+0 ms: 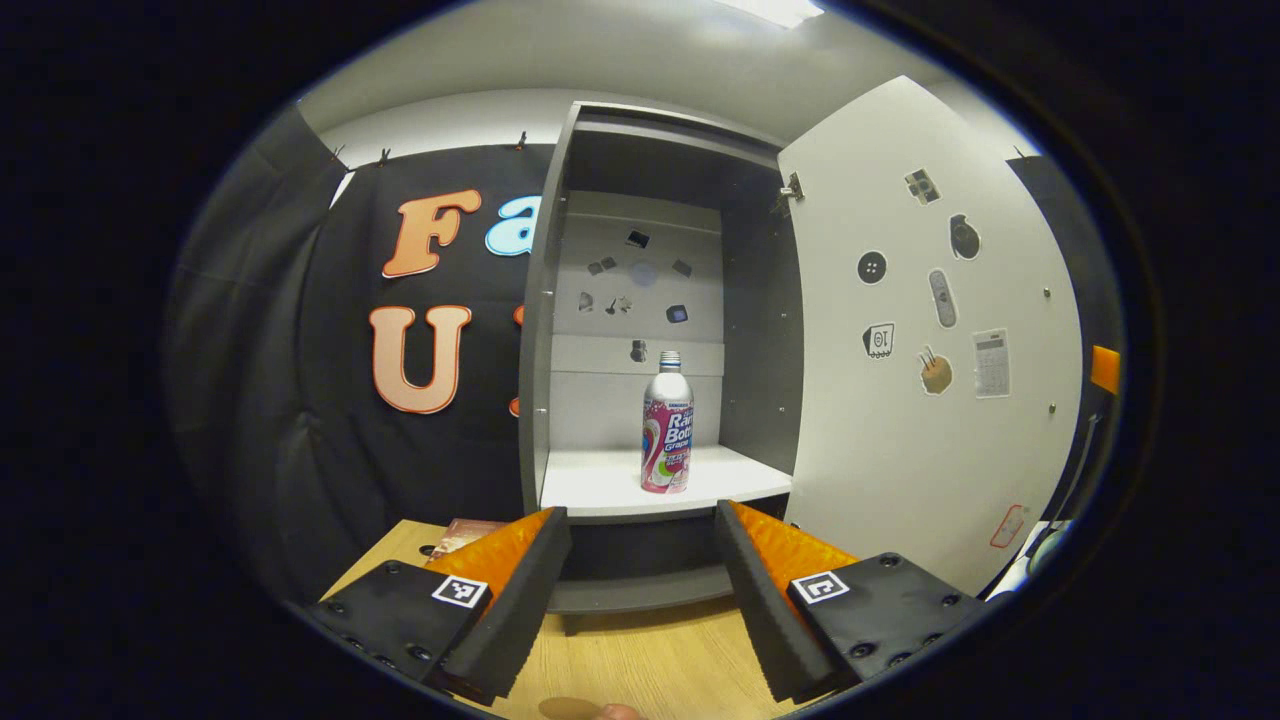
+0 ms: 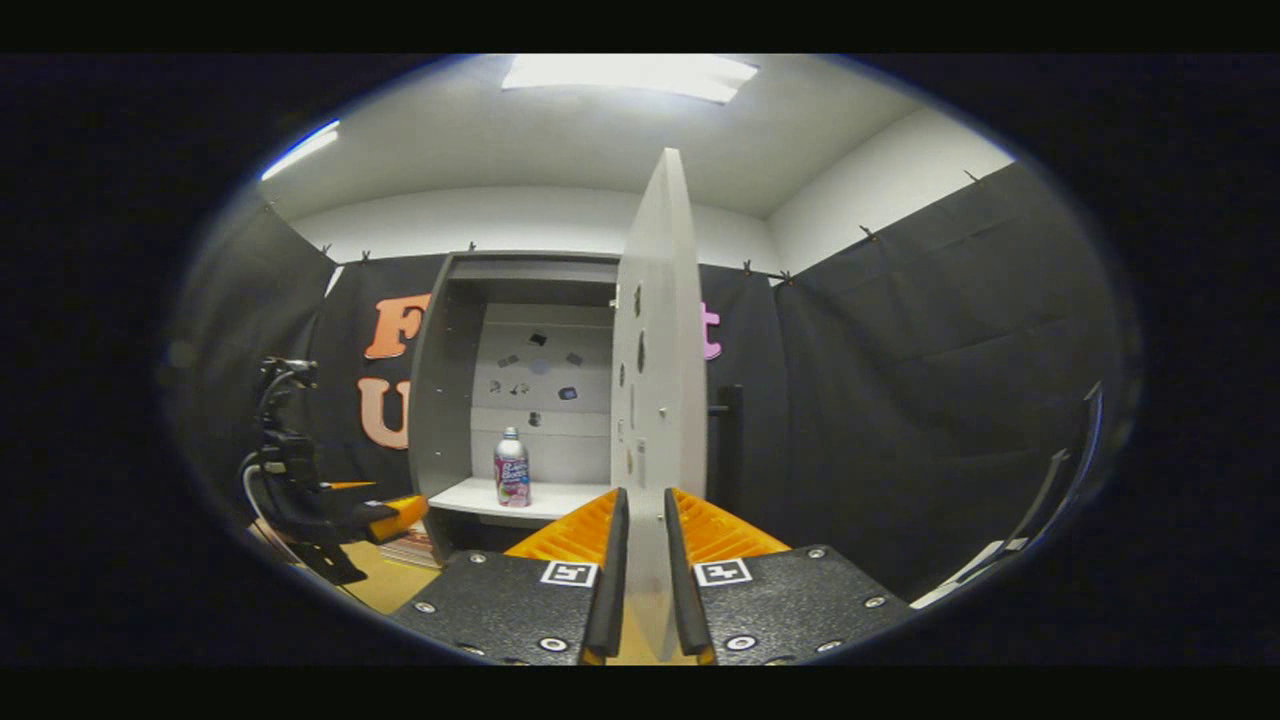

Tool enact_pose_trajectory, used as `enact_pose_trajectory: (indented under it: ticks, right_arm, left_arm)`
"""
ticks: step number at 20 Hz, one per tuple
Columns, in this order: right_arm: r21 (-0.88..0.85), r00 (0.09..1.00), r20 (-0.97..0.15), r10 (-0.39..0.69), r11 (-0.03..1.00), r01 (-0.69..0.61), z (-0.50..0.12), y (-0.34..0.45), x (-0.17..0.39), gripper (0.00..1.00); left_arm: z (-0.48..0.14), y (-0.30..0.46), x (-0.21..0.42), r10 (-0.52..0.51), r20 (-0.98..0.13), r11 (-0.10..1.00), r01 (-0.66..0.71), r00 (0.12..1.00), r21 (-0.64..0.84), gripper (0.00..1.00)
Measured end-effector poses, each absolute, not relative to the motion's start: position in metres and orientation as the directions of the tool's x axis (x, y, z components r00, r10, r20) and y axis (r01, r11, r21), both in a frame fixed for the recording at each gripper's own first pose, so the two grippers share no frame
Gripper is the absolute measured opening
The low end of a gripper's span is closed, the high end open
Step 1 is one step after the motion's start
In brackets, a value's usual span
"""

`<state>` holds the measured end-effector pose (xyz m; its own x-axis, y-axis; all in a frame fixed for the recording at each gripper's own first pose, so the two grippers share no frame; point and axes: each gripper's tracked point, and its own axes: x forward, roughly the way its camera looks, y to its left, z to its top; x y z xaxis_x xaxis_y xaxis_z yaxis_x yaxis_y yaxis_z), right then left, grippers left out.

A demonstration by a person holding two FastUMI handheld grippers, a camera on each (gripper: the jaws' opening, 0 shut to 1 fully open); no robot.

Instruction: Open the cabinet door with the right hand, grasp the bottle in the cabinet with the left hand and place it on the coaster, then close the cabinet door with the right hand.

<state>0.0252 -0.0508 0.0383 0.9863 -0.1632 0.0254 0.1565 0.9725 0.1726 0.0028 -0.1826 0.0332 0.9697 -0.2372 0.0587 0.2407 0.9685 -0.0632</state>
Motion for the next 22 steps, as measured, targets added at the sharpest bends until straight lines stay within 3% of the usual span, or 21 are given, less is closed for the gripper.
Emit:
enact_pose_trajectory:
  ticks: [9,16,18,20,22]
  right_arm:
    - [0.162,0.981,-0.069,-0.182,0.968,0.191,-0.008,0.022,0.128,0.34]
    - [0.104,0.982,-0.117,-0.149,0.981,0.161,-0.029,0.057,0.175,0.63]
    - [0.093,0.985,-0.119,-0.122,0.987,0.134,-0.033,0.061,0.186,0.8]
    - [0.085,0.988,-0.108,-0.112,0.989,0.122,-0.034,0.062,0.193,0.88]
    - [0.092,0.988,-0.109,-0.105,0.989,0.116,-0.039,0.064,0.197,0.89]
  left_arm:
    - [0.029,-0.213,0.128,-0.384,0.068,0.92,0.388,0.921,-0.052,0.95]
    - [0.024,-0.239,0.188,-0.441,0.079,0.894,0.445,0.894,-0.052,0.94]
    - [0.019,-0.245,0.199,-0.442,0.071,0.894,0.446,0.894,-0.049,0.95]
    - [0.016,-0.252,0.21,-0.446,0.071,0.891,0.45,0.892,-0.054,0.95]
    - [0.01,-0.256,0.222,-0.432,0.063,0.899,0.436,0.899,-0.047,0.95]
